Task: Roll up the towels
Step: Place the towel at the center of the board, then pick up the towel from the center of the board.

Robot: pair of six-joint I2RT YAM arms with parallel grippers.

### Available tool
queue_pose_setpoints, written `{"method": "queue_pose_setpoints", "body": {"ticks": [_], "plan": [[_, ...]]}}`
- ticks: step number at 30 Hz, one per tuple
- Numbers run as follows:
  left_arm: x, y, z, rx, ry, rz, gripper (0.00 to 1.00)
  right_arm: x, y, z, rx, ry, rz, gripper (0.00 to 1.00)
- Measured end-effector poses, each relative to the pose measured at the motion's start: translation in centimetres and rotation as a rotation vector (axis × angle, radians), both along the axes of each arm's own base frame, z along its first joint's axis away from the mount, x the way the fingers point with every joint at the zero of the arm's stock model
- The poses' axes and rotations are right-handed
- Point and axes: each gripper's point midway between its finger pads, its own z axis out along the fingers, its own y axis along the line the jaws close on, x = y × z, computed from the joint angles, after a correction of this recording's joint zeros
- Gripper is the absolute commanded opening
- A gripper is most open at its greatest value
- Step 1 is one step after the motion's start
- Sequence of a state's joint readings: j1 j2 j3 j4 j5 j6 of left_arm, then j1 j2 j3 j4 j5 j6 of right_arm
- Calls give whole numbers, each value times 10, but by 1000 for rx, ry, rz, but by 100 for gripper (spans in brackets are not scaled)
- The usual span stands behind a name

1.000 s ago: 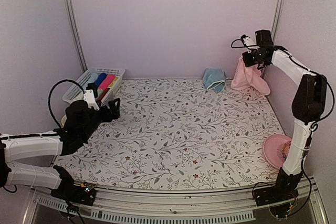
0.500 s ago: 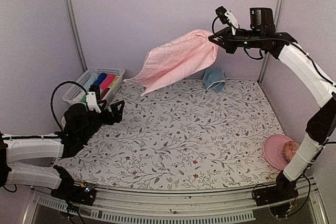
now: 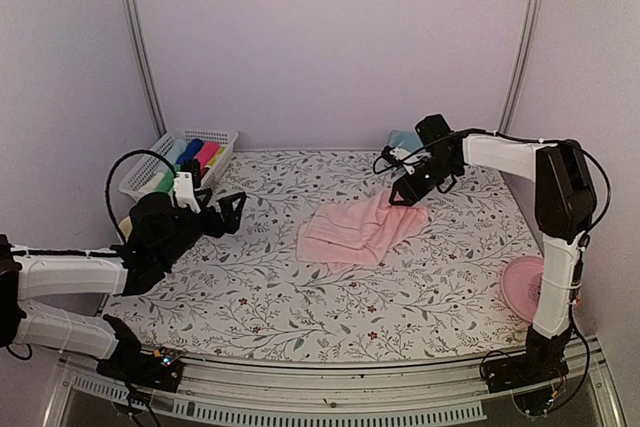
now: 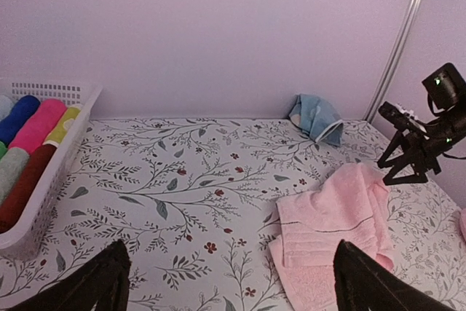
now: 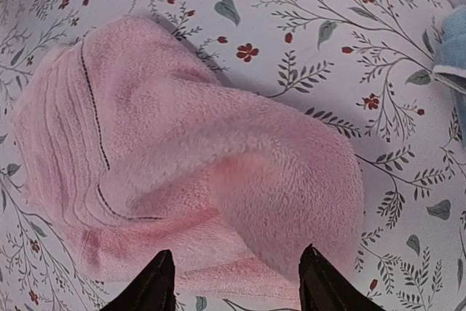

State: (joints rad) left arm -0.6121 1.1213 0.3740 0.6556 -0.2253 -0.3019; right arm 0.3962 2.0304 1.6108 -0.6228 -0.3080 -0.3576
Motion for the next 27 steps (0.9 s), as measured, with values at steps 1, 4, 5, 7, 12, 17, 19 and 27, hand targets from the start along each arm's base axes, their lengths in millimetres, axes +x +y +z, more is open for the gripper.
{"method": "queue_pose_setpoints", "body": {"ticks": [1, 4, 5, 7, 12, 17, 19, 27], "plan": [[2, -3, -2, 7, 8, -5, 97, 0, -5, -3, -28, -2, -9, 66], [10, -15, -10, 38, 38, -25, 97, 10, -14, 3, -73, -60, -35, 70], [12, -19, -14, 50, 49, -33, 97, 12, -16, 7, -82, -79, -40, 71], [16, -28, -21, 75, 70, -53, 97, 13, -21, 14, -94, -116, -45, 73], [26, -55, -41, 142, 130, -107, 97, -1, -24, 32, -94, -194, 20, 81], [31, -65, -59, 181, 191, -113, 97, -25, -1, 58, -58, -302, 141, 82], [31, -63, -62, 182, 203, -101, 97, -33, 22, 69, -50, -365, 201, 82], [23, -29, -51, 116, 189, 10, 97, -68, 145, 51, -130, -530, 402, 77]]}}
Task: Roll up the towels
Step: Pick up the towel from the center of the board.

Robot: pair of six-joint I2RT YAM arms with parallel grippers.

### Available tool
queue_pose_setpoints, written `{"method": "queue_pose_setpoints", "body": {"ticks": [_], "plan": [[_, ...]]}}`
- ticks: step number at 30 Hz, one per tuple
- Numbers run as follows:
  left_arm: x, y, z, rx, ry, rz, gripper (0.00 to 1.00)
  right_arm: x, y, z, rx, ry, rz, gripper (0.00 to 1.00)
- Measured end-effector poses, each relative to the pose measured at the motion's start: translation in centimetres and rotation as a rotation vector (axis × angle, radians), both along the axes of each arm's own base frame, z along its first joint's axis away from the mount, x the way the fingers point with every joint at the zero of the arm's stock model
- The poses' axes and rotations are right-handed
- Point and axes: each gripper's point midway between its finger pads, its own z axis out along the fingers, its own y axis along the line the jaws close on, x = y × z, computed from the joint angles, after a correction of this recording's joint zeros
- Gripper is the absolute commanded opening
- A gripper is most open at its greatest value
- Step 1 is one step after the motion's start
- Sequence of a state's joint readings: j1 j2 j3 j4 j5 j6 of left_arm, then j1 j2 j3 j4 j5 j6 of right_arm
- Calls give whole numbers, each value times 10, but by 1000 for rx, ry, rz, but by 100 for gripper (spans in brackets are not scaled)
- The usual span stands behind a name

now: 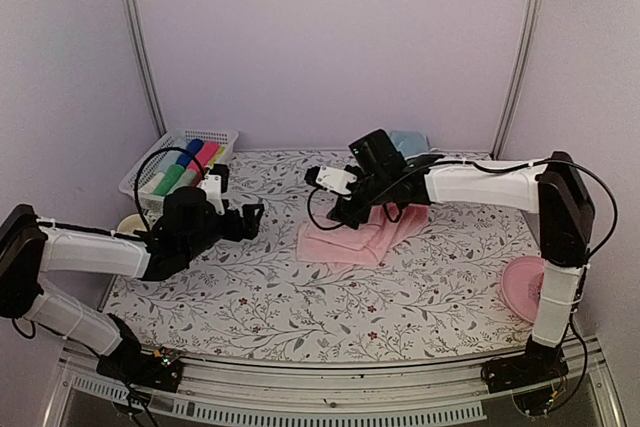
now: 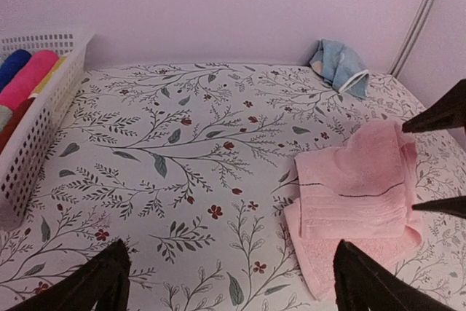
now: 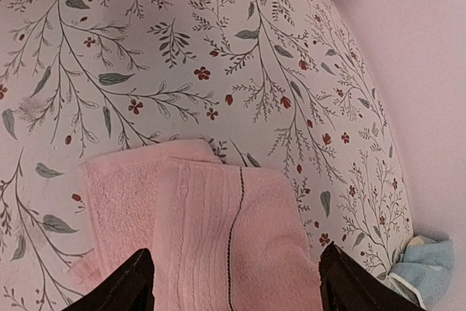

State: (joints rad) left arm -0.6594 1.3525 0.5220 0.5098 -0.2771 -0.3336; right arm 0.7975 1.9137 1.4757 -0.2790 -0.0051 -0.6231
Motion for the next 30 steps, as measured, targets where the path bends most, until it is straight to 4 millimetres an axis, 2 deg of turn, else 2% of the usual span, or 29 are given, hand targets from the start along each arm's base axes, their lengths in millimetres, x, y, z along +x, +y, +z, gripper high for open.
{"method": "queue_pose_setpoints", "body": {"ticks": [3, 5, 10, 19, 23, 26, 30], "plan": [[-2, 18, 3, -30, -8, 51, 97, -3, 32, -29, -64, -27, 24, 76], [-3, 28, 6, -46, -16, 81, 97, -3, 44, -50, -110, -35, 27, 74], [-2, 44, 12, -78, -30, 124, 97, 7, 59, -88, -195, -65, -10, 72], [0, 47, 15, -102, -32, 135, 97, 23, 61, -99, -247, -121, -58, 70], [1, 49, 15, -106, -31, 140, 97, 21, 61, -103, -253, -120, -42, 70], [1, 49, 14, -108, -28, 142, 97, 14, 58, -113, -270, -103, -17, 71], [3, 51, 11, -106, -21, 146, 97, 11, 62, -113, -276, -123, 13, 70]]}}
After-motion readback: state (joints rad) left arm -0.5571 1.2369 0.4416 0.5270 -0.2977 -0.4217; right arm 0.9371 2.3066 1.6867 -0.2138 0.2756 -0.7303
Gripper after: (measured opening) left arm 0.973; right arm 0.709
